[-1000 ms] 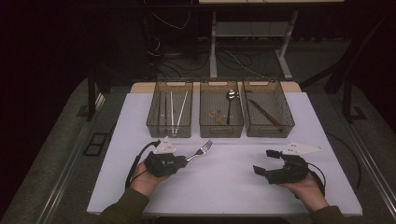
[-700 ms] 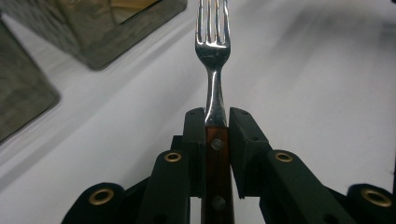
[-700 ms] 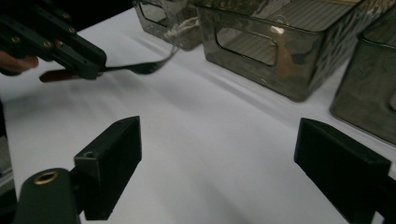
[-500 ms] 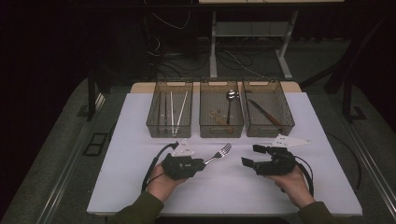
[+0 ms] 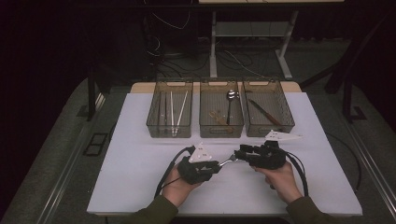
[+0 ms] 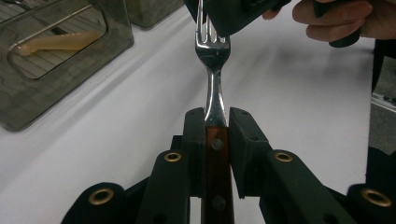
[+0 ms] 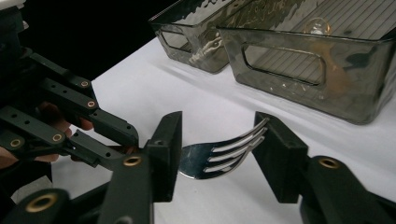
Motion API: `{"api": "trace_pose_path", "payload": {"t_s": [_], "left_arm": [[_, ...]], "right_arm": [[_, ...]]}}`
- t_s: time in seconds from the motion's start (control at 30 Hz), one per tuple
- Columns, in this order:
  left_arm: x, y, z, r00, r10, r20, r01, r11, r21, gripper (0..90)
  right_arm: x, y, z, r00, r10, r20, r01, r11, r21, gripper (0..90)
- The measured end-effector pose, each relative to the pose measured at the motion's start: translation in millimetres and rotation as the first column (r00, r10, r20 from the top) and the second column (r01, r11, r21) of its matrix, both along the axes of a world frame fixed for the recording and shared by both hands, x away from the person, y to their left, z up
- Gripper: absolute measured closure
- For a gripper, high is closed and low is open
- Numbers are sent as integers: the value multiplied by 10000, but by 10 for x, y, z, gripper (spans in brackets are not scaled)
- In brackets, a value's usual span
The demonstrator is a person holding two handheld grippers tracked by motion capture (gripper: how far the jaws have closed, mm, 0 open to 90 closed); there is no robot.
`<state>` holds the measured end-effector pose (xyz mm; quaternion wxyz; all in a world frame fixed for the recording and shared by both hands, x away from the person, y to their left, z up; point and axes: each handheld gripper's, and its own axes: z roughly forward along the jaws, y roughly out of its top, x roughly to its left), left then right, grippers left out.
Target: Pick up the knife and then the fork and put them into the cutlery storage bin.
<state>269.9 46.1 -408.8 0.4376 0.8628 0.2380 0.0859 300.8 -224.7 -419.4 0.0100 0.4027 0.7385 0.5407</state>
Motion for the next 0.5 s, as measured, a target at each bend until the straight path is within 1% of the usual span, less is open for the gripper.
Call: {"api": "trace_pose_path", "payload": {"t_s": [0.1,0.2,0.37,0.5], "left_arm": [[11,22,-2,10000,61,10,-61,10000,-7,765],[12,31,2,9999,92,44,-92,10000,-37,765],[19,32,-9,10000,49,3,-49,10000,-25,765],[17,29,-11,10000,14,10,-14,9999,-102,765]], "right_arm": [[10,11,-14,10000,-65,4,65,10000,49,611],[17,26,-16,10000,-66,-47,67,9999,125,645],[33,23,7,9996,-150,227,144,9996,235,775],[34,33,87,9994,9,358,-22,9994,357,806]]}}
